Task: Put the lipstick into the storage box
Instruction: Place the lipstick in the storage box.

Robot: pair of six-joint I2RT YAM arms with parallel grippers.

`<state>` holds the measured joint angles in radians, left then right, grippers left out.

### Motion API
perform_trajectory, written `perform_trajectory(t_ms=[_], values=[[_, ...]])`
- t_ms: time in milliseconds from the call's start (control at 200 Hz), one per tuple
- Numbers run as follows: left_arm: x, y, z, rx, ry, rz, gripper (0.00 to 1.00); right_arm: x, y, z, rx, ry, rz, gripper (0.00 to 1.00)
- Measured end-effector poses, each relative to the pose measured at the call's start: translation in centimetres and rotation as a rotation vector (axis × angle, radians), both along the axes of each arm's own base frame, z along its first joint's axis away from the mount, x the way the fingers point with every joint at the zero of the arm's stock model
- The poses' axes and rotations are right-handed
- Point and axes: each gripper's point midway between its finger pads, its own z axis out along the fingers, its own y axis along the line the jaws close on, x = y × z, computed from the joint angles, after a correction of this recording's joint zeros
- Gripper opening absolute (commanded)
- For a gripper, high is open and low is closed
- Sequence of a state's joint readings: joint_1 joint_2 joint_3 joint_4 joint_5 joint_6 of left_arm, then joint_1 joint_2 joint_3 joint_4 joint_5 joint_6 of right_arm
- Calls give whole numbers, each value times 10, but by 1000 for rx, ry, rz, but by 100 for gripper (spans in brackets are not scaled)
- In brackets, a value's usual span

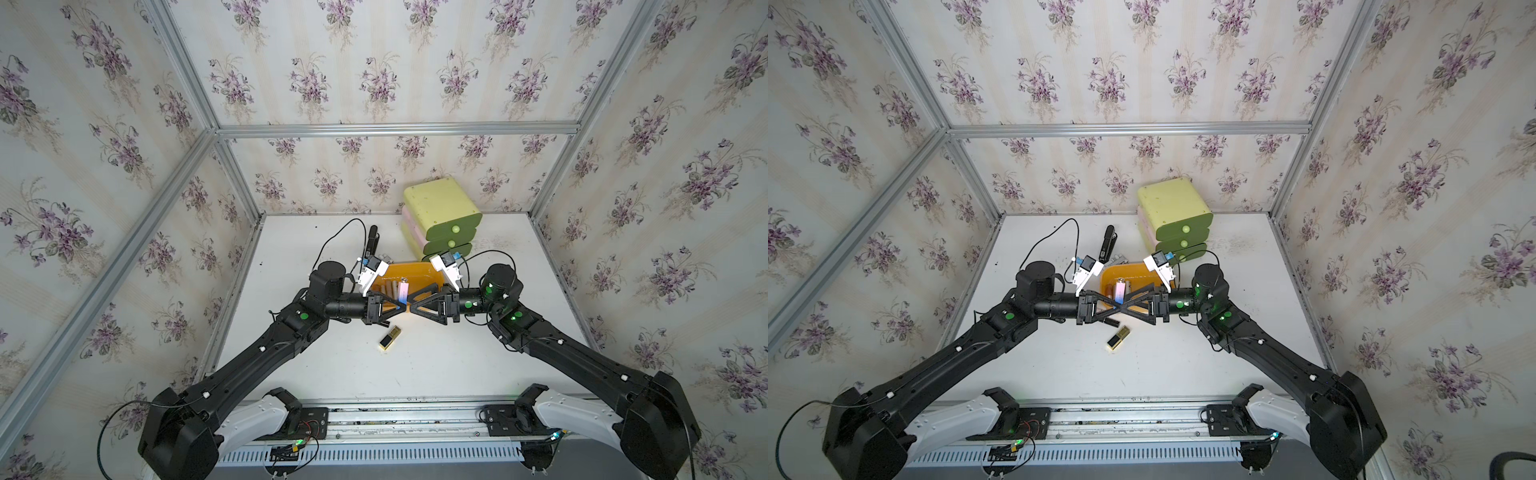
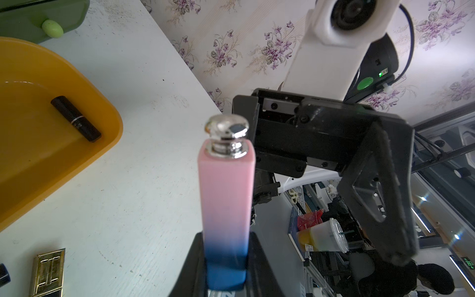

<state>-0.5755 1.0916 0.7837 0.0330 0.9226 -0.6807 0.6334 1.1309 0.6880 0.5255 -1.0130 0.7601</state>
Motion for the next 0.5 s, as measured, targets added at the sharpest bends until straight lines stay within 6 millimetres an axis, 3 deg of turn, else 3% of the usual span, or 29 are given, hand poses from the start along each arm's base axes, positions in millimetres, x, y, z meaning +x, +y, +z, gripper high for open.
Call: perform_trajectory(t_ms=[285, 500], values=[[2, 3, 5, -7, -12, 34, 18, 9, 5, 2, -24, -2, -29, 78], [-8, 3, 10, -20, -28, -7, 18, 26, 6, -4, -74, -13, -124, 77]])
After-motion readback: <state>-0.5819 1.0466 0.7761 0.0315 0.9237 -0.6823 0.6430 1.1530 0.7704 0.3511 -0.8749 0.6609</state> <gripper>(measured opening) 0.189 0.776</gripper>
